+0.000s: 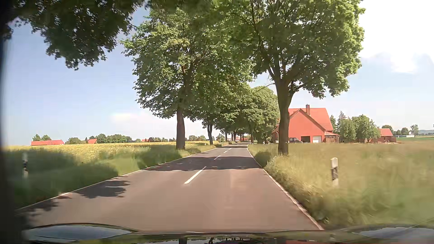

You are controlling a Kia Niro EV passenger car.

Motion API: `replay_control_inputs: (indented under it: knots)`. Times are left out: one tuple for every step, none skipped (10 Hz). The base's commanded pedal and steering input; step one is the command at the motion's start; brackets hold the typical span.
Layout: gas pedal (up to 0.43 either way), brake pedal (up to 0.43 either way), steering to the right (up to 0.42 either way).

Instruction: Follow the waypoints while adhering to traffic rules and regulations

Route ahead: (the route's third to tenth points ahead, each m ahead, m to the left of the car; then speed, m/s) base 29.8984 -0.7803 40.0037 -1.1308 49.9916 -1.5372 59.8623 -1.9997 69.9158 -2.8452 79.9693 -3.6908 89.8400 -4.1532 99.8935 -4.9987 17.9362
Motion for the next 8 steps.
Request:
replay_control_inputs:
  knots:
    - [0.15,0.0,0.004]
    - [0.15,0.0,0.004]
    - [0.15,0.0,0.004]
    - [0.15,0.0,0.004]
    - [0.15,0.0,0.004]
    - [0.15,0.0,0.004]
    - [0.15,0.0,0.004]
    - [0.15,0.0,0.004]
